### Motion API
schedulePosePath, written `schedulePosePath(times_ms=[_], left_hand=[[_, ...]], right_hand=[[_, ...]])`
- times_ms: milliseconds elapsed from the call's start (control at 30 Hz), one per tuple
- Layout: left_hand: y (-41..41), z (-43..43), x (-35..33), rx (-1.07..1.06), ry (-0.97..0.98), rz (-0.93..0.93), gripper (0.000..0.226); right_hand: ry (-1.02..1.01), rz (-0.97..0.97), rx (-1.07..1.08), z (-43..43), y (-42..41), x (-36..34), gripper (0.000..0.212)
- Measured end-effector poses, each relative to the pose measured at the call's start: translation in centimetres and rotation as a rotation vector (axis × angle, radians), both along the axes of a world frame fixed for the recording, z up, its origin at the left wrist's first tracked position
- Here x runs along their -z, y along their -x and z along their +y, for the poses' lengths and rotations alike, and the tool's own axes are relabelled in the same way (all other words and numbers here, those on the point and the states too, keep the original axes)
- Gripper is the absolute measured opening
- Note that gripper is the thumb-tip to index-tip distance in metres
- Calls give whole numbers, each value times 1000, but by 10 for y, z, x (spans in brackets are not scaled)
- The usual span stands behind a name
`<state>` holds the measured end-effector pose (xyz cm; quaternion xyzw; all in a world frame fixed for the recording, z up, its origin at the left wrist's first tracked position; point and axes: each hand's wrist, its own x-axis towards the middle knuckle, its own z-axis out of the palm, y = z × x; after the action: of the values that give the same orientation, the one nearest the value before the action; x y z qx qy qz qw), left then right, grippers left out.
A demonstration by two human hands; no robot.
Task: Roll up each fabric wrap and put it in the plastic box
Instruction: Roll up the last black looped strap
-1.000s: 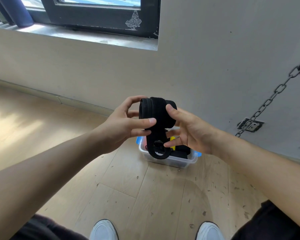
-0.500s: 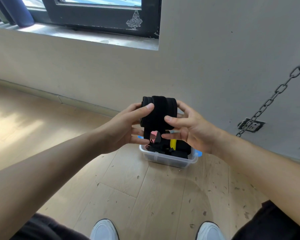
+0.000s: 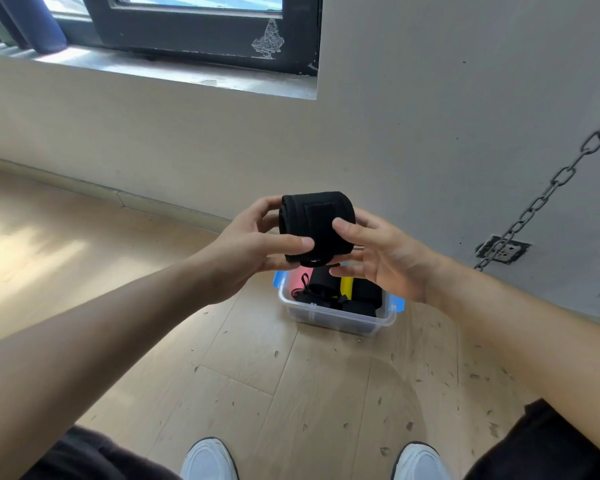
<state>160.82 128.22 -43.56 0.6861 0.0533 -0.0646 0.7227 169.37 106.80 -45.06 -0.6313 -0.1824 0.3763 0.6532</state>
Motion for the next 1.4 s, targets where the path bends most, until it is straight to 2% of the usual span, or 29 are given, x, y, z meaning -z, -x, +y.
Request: schedulePosePath(times_ms=[167,300,400,533,667,767,900,933,1033,1100,1200,1300,1400], left_hand=[[-9,-2,5,-64,-140,77,56],[-16,-11,16,-121,-97,125,56],[-24,-19,27,-134,-87,177,54],[-36,-29,44,-147,-107,230,48],[-49,-34,70,-64,-240,260,34],[-63,-36,98,92,-354,263,37],[-76,-45,149,185,-476,213,45],[-77,-46,163,189,-553,188,45],[-80,-45,203,238,-945,81,43],[-78,-43,227,249,-1102,-4,40],[-76,-39,254,229,-1203,-105,27],[-79,-33,270,164,-1217,-201,15],[-82,-32,281,72,-1173,-220,7]], right_hand=[[-55,55,155,-4,-11,7,61],[-99,82,301,-5,-14,14,53],[-85,42,351,-4,-15,26,59],[27,-29,294,-7,-17,52,75],[149,-33,292,-16,-24,73,59],[264,-9,316,-27,-43,93,67],[418,-82,404,-35,-72,127,76],[436,-108,417,-35,-77,136,77],[506,-201,436,-34,-92,169,80],[542,-254,458,-32,-99,192,81],[641,-347,509,-26,-109,223,82],[713,-386,538,-21,-114,247,82],[718,-484,555,-21,-114,260,59]])
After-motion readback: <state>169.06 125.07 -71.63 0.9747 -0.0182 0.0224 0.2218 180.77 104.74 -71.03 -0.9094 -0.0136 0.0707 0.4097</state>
